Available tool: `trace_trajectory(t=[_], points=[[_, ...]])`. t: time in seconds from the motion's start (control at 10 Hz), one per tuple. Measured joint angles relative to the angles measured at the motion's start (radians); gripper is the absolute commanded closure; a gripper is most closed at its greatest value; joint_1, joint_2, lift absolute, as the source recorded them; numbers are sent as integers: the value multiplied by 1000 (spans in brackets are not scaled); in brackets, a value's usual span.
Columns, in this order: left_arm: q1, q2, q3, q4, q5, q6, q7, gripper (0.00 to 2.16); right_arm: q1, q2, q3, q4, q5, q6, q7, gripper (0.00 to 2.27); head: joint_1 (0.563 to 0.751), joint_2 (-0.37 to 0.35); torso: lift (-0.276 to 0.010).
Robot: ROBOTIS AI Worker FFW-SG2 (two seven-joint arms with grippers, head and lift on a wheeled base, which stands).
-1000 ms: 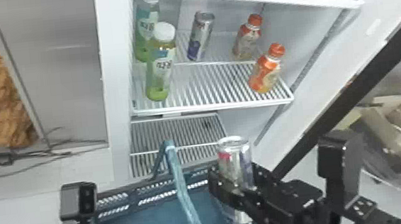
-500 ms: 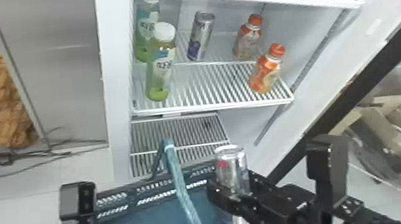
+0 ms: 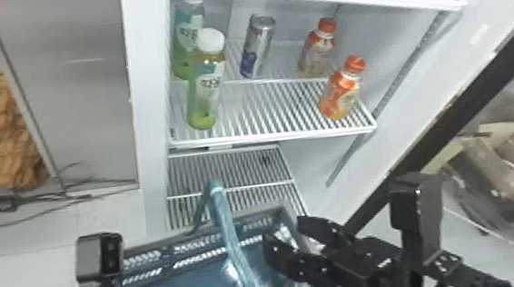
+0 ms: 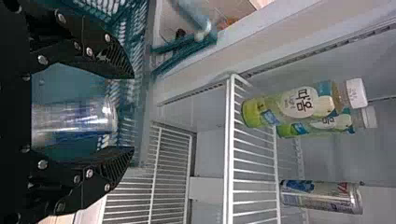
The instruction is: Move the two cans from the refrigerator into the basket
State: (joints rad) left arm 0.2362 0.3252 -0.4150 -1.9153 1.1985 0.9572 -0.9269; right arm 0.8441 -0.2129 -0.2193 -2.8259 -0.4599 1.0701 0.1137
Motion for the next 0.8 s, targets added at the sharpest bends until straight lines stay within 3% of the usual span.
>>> trace_trajectory(t=[0.8], points=[[1, -2, 2, 0, 0, -2, 0, 1162, -24, 14, -24, 28, 43, -286, 1, 499, 695, -350, -276]])
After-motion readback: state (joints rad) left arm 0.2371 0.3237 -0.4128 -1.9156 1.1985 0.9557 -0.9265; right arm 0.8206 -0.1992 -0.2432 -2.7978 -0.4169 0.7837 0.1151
